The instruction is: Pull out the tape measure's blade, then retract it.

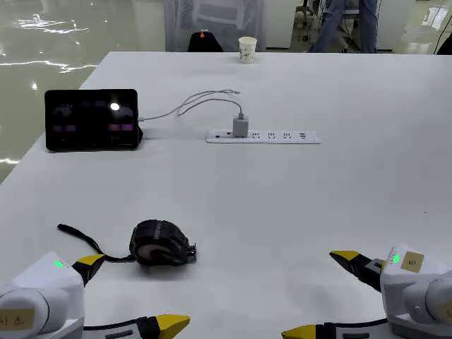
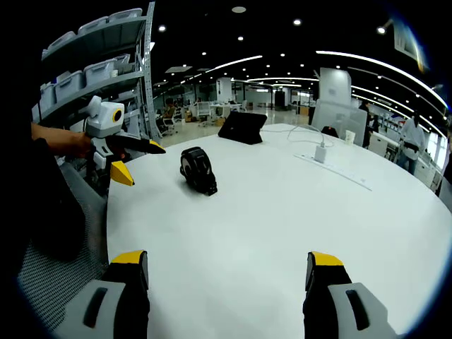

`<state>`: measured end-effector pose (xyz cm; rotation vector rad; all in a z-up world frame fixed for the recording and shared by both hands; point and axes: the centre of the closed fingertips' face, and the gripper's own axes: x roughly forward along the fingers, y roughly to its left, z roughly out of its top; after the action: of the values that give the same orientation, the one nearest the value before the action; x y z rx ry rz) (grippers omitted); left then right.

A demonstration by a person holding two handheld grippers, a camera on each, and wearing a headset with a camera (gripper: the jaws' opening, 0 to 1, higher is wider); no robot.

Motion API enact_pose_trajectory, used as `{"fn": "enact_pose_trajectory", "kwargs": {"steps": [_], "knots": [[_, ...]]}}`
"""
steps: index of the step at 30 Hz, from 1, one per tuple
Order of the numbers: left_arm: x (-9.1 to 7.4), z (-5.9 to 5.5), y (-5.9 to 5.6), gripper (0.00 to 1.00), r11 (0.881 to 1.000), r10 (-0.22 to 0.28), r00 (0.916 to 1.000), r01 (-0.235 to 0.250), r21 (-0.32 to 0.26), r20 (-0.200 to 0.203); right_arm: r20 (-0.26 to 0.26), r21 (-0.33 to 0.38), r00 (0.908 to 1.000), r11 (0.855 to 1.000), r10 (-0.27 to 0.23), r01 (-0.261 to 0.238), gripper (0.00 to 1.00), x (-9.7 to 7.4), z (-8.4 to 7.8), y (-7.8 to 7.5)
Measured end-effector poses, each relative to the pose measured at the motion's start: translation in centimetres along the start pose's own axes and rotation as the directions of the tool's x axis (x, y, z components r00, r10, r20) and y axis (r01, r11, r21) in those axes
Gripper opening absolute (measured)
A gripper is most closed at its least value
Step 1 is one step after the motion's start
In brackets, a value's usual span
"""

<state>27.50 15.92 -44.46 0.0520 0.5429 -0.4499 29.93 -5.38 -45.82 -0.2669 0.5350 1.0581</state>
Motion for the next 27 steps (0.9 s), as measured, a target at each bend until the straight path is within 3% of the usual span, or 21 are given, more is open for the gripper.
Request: {"fn": "enact_pose_trajectory", "kwargs": {"steps": [12,27], "knots": [[-0.4,0.7,-0.4,0.99,1.000,-0.017,0.9993,0.017,0.012,0.032,0.037,0.031,0.9989,0.999,-0.028,0.027,0.99,-0.8,0.2,-0.2],[-0.9,0.5,-1.0,0.99,0.999,-0.034,0.9991,0.033,0.029,0.025,0.031,0.035,0.9988,0.999,-0.039,0.038,0.99,-1.4,-0.4,-0.1]]}}
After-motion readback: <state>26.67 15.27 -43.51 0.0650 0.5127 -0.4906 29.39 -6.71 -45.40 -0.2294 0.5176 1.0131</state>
